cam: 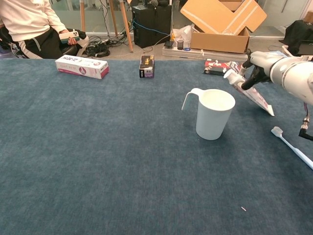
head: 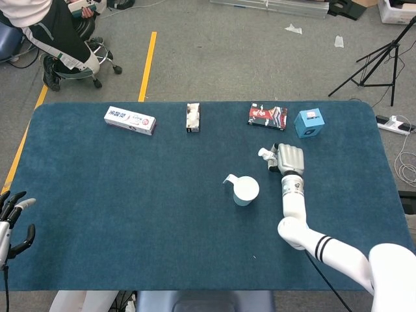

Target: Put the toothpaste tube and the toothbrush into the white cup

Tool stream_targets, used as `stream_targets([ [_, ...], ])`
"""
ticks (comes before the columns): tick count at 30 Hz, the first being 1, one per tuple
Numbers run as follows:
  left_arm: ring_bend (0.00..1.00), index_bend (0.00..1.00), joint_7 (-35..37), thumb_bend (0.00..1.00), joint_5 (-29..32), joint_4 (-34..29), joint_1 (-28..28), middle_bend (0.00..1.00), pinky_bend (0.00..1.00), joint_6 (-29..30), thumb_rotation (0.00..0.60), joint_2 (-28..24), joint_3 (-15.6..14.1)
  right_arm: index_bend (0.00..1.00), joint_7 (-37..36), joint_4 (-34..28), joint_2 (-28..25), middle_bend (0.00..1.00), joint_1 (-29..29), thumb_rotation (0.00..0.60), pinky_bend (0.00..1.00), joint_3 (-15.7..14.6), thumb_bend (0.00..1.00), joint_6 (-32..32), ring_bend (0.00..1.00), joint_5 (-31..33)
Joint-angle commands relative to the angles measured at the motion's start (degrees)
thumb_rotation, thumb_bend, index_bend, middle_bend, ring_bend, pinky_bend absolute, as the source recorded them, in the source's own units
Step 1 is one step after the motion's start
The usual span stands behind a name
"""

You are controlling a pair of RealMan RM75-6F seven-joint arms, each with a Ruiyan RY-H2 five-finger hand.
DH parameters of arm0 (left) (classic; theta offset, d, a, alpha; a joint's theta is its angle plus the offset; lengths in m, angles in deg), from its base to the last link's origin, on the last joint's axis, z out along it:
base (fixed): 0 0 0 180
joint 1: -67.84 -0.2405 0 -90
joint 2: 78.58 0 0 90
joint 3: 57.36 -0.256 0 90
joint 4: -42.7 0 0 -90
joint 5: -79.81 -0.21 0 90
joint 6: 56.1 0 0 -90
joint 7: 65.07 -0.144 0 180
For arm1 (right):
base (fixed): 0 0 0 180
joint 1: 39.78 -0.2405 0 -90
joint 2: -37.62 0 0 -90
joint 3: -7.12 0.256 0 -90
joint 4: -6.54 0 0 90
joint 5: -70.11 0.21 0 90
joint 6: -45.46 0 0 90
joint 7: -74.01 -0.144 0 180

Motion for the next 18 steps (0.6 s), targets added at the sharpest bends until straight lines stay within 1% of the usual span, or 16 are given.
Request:
stream_targets([
  [1,0.02,0.22,-0.1,0.5,0.1,0.0,0.0,0.15,0.03,-0.1,0.6,0.0,0.0,0.63,-2.5,-6.7,-4.5,1.0,2.2,0.6,1.0,-0.1,0.37,-2.5,1.0,-1.7],
  [8,0.02,0.22,-0.5,0.5,0.4,0.1,0.1,0.15,0.03,-0.2,0.6,0.2,0.1,0.64,-5.6,-15.9,-10.4,1.0,4.6,0.6,1.0,-0.6,0.37,-5.4,1.0,-4.0],
  [18,0.02,0.22,-0.7,0.5,0.7,0.2,0.1,0.15,0.03,-0.3,0.6,0.3,0.3,0.65,-8.7,-22.4,-15.1,1.0,6.1,0.6,1.0,-1.9,0.38,-7.5,1.0,-6.1],
])
